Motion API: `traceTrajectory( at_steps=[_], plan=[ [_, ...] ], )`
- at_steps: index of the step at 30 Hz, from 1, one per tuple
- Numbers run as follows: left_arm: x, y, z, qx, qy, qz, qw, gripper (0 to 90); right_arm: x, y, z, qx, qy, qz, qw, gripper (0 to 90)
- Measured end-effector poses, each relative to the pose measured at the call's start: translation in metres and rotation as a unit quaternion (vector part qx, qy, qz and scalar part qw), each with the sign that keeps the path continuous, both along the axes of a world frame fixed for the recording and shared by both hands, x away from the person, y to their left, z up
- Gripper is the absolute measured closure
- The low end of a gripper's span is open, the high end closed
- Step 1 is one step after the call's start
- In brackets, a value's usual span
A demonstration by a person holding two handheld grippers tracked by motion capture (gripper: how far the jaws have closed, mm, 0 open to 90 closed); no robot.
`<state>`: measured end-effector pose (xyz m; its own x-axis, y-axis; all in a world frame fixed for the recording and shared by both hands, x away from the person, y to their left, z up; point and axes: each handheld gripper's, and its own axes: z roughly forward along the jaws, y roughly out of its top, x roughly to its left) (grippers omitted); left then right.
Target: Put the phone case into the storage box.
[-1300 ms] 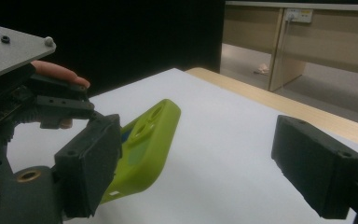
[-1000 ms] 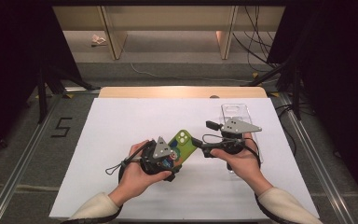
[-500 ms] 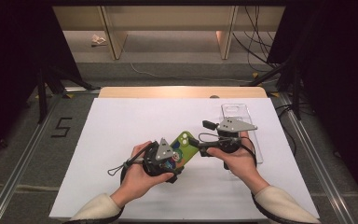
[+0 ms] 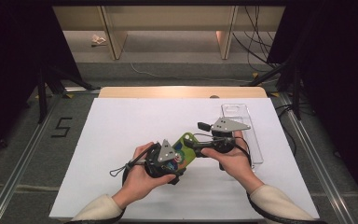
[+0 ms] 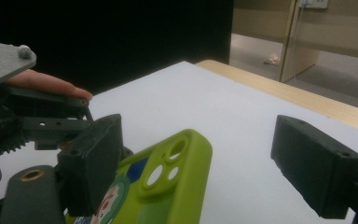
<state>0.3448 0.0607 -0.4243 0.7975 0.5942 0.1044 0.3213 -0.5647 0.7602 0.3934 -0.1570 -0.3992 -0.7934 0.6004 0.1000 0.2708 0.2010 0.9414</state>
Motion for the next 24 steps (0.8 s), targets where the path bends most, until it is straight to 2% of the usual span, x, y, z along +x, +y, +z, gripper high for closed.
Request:
traceTrajectory(
  at_steps=[9, 24],
  plan=[
    [-0.0015, -0.0026, -0.0007, 0.0, 0.001, -0.005, 1.0, 16.2, 0.0026, 0.003, -0.0017, -0.001, 0.014, -0.004, 0.9999, 19.4],
    [-0.0017, -0.0032, -0.001, -0.001, -0.001, -0.006, 1.0, 16.2, 0.0045, 0.0081, -0.0048, -0.007, 0.021, -0.005, 0.9997, 22.1]
  ],
)
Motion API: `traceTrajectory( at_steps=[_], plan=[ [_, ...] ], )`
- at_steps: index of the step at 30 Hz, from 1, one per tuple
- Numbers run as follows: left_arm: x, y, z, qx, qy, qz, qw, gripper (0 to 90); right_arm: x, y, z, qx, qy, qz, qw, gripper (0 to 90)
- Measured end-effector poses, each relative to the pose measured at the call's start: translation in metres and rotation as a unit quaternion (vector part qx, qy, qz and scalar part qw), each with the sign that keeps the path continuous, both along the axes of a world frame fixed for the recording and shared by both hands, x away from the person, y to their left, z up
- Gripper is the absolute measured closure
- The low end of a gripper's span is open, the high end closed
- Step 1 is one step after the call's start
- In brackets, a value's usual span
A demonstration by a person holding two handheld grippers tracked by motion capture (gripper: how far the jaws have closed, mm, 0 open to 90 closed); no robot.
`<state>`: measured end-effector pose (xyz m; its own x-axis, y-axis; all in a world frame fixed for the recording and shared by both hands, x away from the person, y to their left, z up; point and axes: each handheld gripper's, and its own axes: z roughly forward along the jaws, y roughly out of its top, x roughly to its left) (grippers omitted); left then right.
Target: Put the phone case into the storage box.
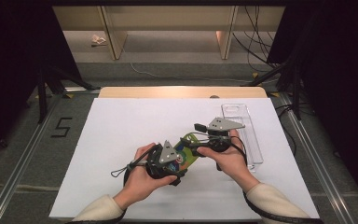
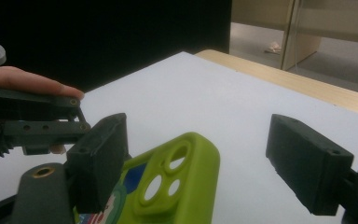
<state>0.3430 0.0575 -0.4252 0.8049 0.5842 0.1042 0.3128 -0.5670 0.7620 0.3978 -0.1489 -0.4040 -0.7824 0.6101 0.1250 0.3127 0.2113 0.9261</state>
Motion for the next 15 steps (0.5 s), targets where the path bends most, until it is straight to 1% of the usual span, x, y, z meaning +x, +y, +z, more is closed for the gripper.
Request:
traceTrajectory(
  at_steps=[5, 10, 15],
  plan=[
    [-0.0001, -0.0001, 0.0, 0.0, -0.001, 0.001, 1.0, 16.2, 0.0002, 0.0008, -0.0007, 0.001, 0.003, 0.003, 1.0, 25.1],
    [-0.0003, -0.0005, -0.0007, 0.001, -0.001, 0.0, 1.0, 16.2, -0.0002, 0.0015, -0.0014, 0.002, 0.01, 0.008, 0.9999, 33.3],
    [-0.0002, -0.0004, -0.0008, 0.001, -0.003, 0.001, 1.0, 16.2, -0.0002, 0.002, -0.0032, -0.001, 0.017, 0.01, 0.9998, 36.6]
  ],
)
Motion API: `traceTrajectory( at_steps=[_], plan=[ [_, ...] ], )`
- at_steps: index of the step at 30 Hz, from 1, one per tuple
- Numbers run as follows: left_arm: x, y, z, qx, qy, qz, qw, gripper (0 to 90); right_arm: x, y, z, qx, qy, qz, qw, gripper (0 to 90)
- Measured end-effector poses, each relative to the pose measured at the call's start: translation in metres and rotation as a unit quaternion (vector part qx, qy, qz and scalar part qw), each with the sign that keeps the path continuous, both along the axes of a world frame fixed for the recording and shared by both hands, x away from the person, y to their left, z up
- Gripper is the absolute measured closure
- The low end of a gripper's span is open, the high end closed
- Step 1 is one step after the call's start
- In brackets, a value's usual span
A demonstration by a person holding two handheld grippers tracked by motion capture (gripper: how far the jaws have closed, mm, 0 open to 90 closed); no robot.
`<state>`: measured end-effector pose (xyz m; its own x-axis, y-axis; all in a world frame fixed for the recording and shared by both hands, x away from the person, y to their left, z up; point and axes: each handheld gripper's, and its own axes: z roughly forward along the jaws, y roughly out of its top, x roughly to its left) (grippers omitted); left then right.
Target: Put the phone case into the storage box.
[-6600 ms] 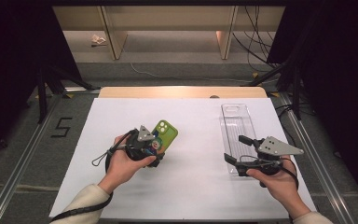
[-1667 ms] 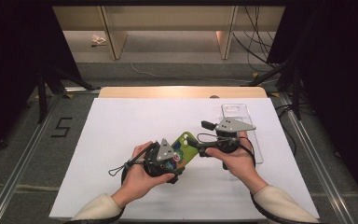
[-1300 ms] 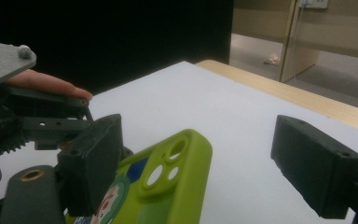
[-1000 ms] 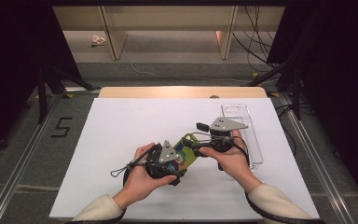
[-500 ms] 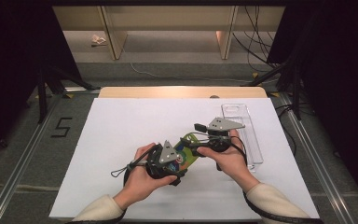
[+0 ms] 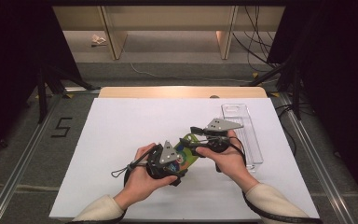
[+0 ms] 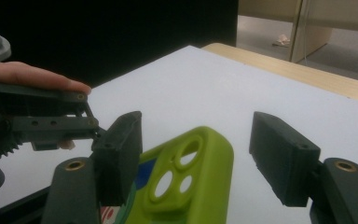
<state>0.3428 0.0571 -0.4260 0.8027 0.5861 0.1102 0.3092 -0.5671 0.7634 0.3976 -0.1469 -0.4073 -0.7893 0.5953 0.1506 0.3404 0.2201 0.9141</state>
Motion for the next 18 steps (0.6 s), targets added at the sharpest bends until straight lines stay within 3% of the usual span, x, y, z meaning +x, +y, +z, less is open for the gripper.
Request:
traceTrajectory(
  at_steps=[18],
  plan=[
    [-0.0004, -0.001, -0.0008, -0.003, -0.001, 0.001, 1.0, 16.2, 0.0017, -0.0019, -0.0019, 0.014, 0.03, 0.002, 0.9994, 54.1]
  ],
)
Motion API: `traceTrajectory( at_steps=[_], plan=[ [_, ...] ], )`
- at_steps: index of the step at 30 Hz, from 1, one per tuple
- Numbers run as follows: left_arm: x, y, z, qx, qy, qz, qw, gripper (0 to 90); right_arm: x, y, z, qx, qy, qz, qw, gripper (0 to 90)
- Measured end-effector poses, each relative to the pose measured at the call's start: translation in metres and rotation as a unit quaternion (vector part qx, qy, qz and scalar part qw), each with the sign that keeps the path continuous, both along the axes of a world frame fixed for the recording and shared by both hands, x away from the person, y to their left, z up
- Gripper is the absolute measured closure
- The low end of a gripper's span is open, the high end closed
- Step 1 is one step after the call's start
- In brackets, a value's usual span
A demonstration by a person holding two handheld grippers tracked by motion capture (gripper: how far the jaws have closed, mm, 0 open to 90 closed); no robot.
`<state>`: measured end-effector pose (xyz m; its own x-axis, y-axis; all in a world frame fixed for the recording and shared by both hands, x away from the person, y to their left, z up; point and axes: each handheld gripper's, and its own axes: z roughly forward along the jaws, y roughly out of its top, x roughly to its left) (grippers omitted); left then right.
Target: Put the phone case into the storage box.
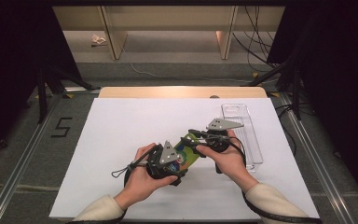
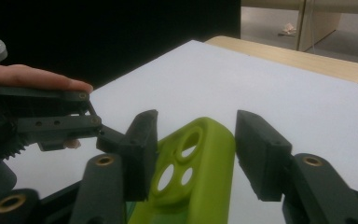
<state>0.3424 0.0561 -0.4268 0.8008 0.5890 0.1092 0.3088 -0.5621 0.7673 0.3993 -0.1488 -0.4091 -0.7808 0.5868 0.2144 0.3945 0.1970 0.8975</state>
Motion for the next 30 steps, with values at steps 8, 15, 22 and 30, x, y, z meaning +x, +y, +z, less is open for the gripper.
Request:
traceTrajectory(
  at_steps=[8, 15, 22, 30],
  plan=[
    [0.0004, 0.0004, 0.0001, 0.002, 0.001, 0.0, 1.0, 16.2, 0.001, 0.0011, 0.0004, 0.009, 0.013, 0.002, 0.9999, 60.3],
    [0.0005, -0.0002, -0.0014, 0.003, 0.002, 0.002, 1.0, 16.2, 0.0011, 0.0007, 0.002, 0.035, 0.022, 0.007, 0.9991, 67.3],
    [0.001, -0.0007, -0.0025, 0.011, -0.002, 0.001, 0.9999, 16.2, 0.0003, 0.0016, 0.0054, 0.054, 0.022, 0.023, 0.9981, 74.2],
    [0.0004, -0.0017, -0.0024, 0.008, -0.005, 0.002, 1.0, 16.1, -0.0028, 0.0042, 0.0095, 0.056, 0.021, 0.027, 0.9978, 76.4]
  ],
)
